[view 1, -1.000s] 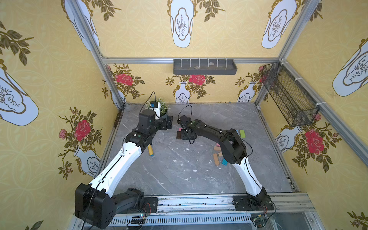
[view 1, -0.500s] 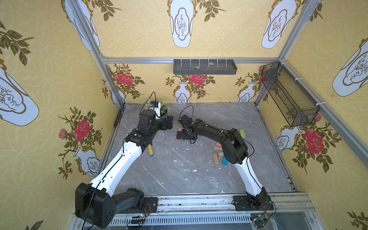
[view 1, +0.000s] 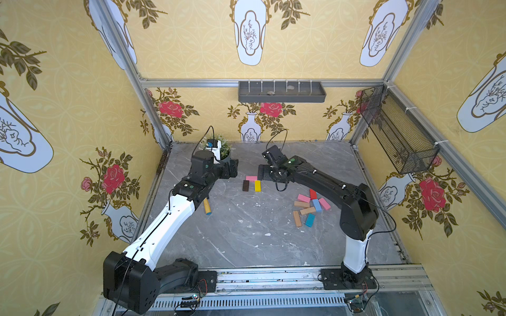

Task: Assemble the number 8 with building blocks
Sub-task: Assemble the building block at the center of the board, then pick up the building block from the center of the board.

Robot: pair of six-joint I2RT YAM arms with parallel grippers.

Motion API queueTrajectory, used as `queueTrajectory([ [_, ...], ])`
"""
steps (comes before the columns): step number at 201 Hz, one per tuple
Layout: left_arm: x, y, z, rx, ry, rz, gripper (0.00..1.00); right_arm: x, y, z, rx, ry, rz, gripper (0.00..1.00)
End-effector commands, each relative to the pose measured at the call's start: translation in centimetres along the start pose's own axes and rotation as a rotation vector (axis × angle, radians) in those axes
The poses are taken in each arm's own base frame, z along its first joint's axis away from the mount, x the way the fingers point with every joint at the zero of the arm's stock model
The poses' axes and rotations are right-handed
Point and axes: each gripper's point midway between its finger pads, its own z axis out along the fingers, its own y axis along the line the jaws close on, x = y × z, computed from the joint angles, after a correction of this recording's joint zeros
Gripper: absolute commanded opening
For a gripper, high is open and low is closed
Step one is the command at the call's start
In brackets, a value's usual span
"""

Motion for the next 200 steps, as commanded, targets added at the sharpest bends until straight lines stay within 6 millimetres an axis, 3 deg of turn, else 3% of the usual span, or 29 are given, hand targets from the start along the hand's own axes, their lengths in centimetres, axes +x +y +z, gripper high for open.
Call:
queueTrajectory([
  [1,-0.4,-0.2,0.0,0.015,-0.02,-0.005,0.97,-0.2,-4.4,-1.3,0.068,-0.022,0.051,1.0],
  [49,-0.4,-0.4,-0.1,0.026,-0.02,-0.009,0.98,0.2,-15.3,-3.2,0.2,-0.03,0.226,0.97],
  [91,-0.4,-0.6,-0.1,0.033,-0.02,-0.009,0.98,0.3,-21.6,-3.5,0.252,-0.028,0.376,0.98],
  [200,-0.1,-0.6,0.1,0.038,-0.014,-0.009,0.99,-1.3,-30.2,-2.3,0.464,-0.051,0.806,0.97],
])
